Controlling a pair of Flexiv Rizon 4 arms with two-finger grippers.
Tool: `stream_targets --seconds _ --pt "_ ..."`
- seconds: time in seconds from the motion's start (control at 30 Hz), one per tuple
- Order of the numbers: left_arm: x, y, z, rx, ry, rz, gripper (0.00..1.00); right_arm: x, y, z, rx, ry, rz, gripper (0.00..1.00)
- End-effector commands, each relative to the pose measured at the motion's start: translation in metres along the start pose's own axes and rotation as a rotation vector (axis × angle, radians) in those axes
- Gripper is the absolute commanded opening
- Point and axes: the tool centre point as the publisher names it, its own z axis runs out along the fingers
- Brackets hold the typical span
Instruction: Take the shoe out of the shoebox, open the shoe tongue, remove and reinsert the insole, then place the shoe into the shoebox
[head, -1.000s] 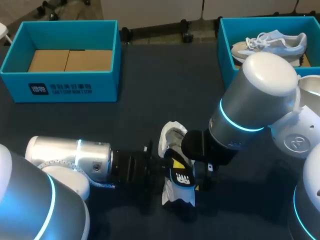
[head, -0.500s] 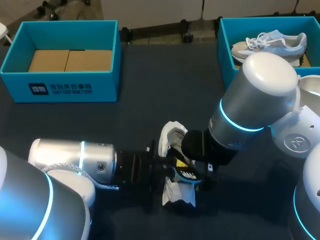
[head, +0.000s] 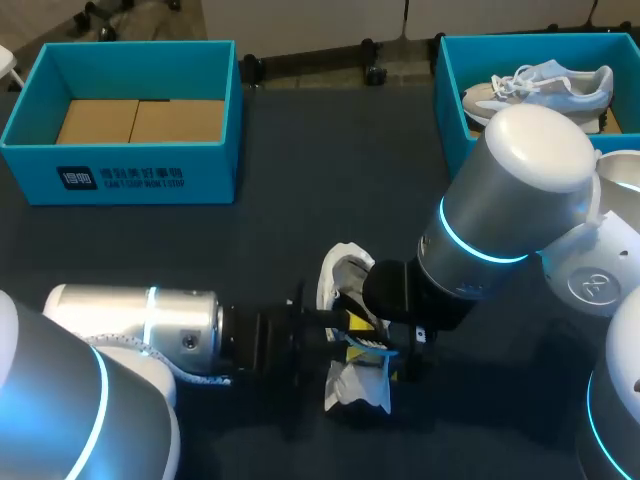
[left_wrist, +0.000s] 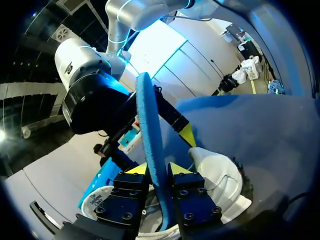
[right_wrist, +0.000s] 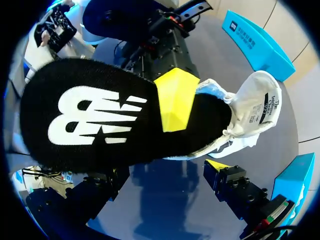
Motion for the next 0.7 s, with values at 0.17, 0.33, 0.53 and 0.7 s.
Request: stream_targets --seconds 0.17,0.33,0.53,0.7 --pt "0.011 0.000 0.004 -0.010 -0.027 0.035 0.00 0.001 0.000 0.002 0.000 -0.003 0.002 1.00" --pt "0.013 0.009 0.005 -0.011 -0.027 0.095 0.00 0.001 0.000 0.002 0.000 -0.003 0.002 1.00" --pt "0.009 0.028 0.006 -0.052 -0.036 0.108 0.00 0.001 0.000 0.002 0.000 -0.003 0.002 1.00" --pt "0.004 0.037 0.009 -0.089 -0.041 0.118 0.00 0.001 0.000 0.002 0.000 -0.003 0.002 1.00"
